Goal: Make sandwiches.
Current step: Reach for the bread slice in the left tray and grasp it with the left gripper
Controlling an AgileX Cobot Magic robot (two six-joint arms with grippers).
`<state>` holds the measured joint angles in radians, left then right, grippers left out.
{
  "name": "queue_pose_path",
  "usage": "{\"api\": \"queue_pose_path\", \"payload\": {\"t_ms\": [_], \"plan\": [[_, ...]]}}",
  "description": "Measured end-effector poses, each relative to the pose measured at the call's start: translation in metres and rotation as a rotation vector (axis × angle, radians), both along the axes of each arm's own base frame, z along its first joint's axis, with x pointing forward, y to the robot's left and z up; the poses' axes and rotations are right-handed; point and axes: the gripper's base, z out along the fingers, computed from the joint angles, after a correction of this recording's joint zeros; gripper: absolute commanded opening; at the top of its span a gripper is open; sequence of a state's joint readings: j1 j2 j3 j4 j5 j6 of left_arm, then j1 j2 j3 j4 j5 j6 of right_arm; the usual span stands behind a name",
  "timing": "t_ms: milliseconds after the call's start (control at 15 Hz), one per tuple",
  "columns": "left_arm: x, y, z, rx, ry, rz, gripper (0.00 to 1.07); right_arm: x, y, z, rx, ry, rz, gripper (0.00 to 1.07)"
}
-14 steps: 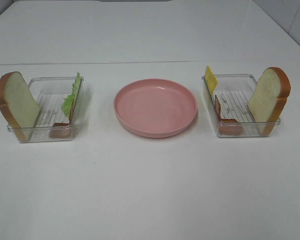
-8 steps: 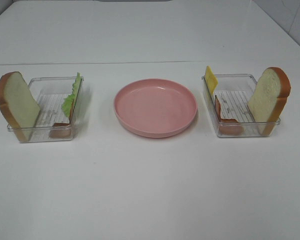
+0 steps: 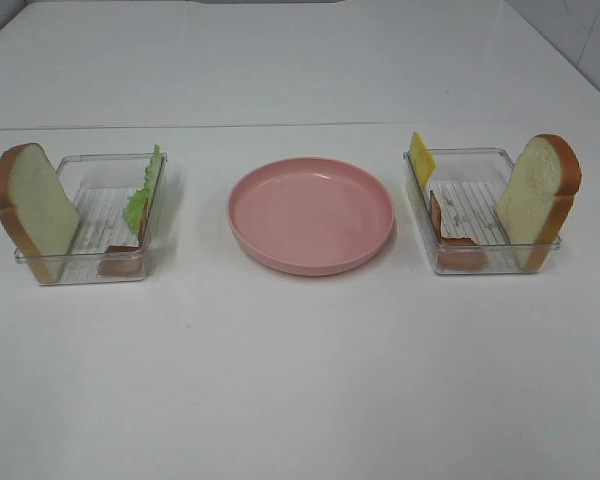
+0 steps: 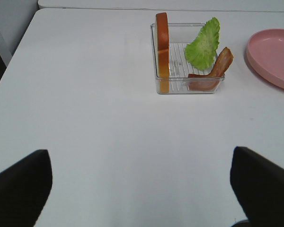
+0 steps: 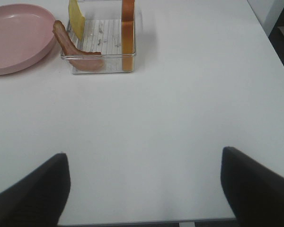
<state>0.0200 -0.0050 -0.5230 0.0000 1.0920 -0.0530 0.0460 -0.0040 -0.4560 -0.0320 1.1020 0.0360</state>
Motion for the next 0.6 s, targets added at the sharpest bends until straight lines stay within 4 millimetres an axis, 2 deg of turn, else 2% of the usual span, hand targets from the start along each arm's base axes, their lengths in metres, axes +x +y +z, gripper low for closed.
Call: {"api": "queue_pose_path", "payload": {"t_ms": [133, 200, 400, 467, 533, 600], "plan": [[0.002, 0.000, 0.003, 0.000, -0.009, 0.000, 0.94, 0.000, 0.000, 0.000, 0.000, 0.000, 0.000, 0.85], [0.010, 0.000, 0.014, 0.001, -0.029, 0.000, 0.94, 0.000, 0.000, 0.000, 0.000, 0.000, 0.000, 0.85], [0.030, 0.001, 0.027, 0.000, -0.019, 0.000, 0.94, 0.000, 0.000, 0.000, 0.000, 0.000, 0.000, 0.85], [0.057, 0.001, 0.034, -0.001, 0.010, 0.000, 0.94, 0.000, 0.000, 0.000, 0.000, 0.000, 0.000, 0.85], [0.063, 0.001, 0.034, -0.001, 0.020, 0.000, 0.94, 0.000, 0.000, 0.000, 0.000, 0.000, 0.000, 0.85], [0.078, 0.002, 0.034, -0.004, 0.049, 0.001, 0.94, 0.000, 0.000, 0.000, 0.000, 0.000, 0.000, 0.85]]}}
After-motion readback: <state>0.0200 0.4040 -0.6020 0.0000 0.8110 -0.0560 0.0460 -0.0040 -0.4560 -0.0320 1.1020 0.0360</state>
